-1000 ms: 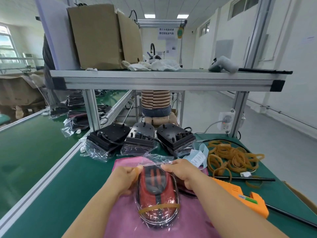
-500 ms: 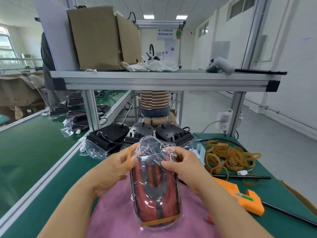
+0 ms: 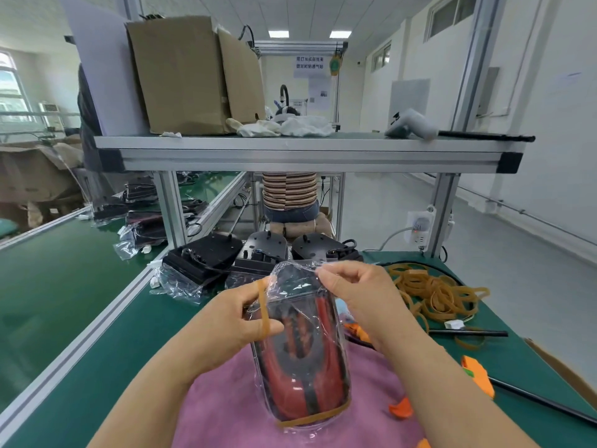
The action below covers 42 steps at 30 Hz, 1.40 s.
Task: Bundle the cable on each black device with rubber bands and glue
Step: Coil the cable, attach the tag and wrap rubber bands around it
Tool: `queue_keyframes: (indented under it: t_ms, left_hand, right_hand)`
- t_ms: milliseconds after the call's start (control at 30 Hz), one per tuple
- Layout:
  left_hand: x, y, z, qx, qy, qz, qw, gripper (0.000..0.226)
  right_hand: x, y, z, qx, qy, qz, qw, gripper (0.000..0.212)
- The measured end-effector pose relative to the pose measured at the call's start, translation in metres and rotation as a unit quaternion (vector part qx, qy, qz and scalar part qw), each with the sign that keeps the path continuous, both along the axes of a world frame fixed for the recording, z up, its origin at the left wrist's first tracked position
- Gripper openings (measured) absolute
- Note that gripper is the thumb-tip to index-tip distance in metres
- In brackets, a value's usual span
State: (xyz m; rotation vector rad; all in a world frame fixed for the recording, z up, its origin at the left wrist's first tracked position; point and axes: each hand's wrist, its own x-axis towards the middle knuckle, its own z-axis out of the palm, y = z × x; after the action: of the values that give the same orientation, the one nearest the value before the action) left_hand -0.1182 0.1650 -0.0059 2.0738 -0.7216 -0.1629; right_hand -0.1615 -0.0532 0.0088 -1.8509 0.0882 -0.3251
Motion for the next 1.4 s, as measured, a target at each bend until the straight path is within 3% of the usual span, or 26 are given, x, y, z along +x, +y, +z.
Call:
queue_keyframes:
  t_ms: [67, 100, 167, 233, 333, 400, 633, 833, 1100, 1233, 1400]
  left_hand:
    - [-0.001, -0.001, -0.001, 0.002, -0.011, 0.008, 1.0, 0.05]
    - [-0.002, -0.002, -0.001, 0.005, -0.017, 0.011, 1.0, 0.051]
    - [-0.003, -0.004, 0.0, 0.015, -0.029, 0.017, 0.999, 0.055]
    - [-0.003, -0.007, 0.001, 0.024, -0.033, 0.023, 0.999, 0.062]
    - [-0.002, -0.01, 0.002, 0.032, -0.029, 0.011, 0.999, 0.058]
    - [-0.003, -0.011, 0.003, 0.048, -0.033, -0.004, 0.998, 0.057]
    - [-0.008, -0.014, 0.006, 0.068, -0.023, -0.011, 0.997, 0.068]
    - [-0.017, -0.017, 0.009, 0.091, -0.037, 0.0, 0.995, 0.067]
    - [-0.031, -0.021, 0.016, 0.082, -0.042, -0.016, 0.996, 0.077]
    - [-0.033, -0.022, 0.014, 0.064, -0.044, -0.03, 0.997, 0.067]
    - [-0.035, -0.02, 0.01, 0.037, -0.045, -0.046, 0.997, 0.067]
  right_hand:
    - [-0.003, 0.002, -0.001, -0.103, -0.065, -0.063, 0.99, 0.035]
    - [-0.007, 0.005, 0.001, -0.173, -0.142, -0.107, 0.969, 0.041]
    - [-0.016, 0.018, 0.005, -0.269, -0.322, -0.144, 0.896, 0.033]
    - [-0.024, 0.033, 0.006, -0.312, -0.38, -0.103, 0.865, 0.016]
    - [-0.027, 0.052, 0.007, -0.343, -0.219, -0.009, 0.913, 0.022]
    - [-0.024, 0.056, 0.007, -0.367, -0.127, -0.007, 0.921, 0.03]
    - [-0.02, 0.064, 0.019, -0.385, -0.033, -0.013, 0.922, 0.024]
    - [-0.022, 0.062, 0.029, -0.457, -0.032, -0.001, 0.889, 0.043]
    - [-0.015, 0.033, 0.041, -0.441, -0.118, -0.059, 0.888, 0.039]
    - [-0.007, 0.009, 0.037, -0.386, -0.105, -0.075, 0.913, 0.036]
    - [0.004, -0.018, 0.023, -0.247, -0.044, -0.072, 0.965, 0.041]
